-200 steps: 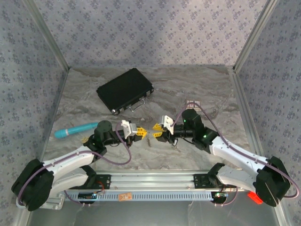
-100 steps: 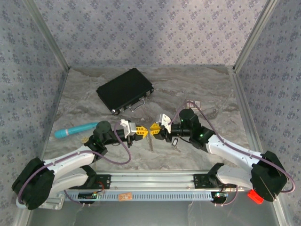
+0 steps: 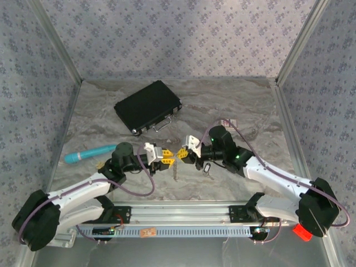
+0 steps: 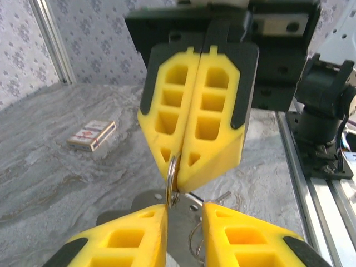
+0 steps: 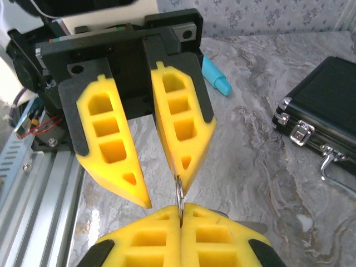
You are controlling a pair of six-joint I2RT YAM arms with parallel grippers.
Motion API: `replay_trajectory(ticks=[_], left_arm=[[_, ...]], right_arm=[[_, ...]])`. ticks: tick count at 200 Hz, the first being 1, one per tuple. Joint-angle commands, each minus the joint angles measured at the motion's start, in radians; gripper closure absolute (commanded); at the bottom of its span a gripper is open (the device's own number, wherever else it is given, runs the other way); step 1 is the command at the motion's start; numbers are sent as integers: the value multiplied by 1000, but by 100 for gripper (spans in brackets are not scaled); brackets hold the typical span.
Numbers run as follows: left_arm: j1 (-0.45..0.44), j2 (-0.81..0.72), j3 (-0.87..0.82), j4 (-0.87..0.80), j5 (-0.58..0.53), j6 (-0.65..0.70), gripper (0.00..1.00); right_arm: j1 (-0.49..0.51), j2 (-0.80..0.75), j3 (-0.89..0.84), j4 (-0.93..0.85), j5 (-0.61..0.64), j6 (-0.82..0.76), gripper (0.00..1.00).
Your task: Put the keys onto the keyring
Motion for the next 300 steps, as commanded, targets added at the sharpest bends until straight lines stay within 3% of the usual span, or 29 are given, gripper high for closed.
replay_trajectory(ticks=[1, 61, 123, 153, 167, 194, 237, 300], left_arm=[[-8, -27, 71, -169, 19, 108, 78], [-9, -27, 98, -216, 46, 145, 85], [-11, -29, 103, -213, 64, 145, 91], [-11, -31, 99, -196, 61, 142, 100], [-12, -34, 93, -188, 61, 139, 100], [-14, -41, 74, -158, 64, 125, 100], [-23, -32, 58, -124, 66, 120, 100], [-29, -24, 60, -118, 72, 119, 100]], right_arm=[[26, 9, 107, -244, 51, -164, 100], [85, 82, 254, -459, 112, -303, 100], [124, 123, 297, -477, 143, -314, 100], [132, 126, 294, -474, 145, -304, 98], [122, 105, 267, -440, 134, -282, 85], [45, 19, 145, -270, 30, -170, 78], [17, -25, 24, -127, -31, -87, 77], [24, -10, 13, -71, -39, -54, 79]])
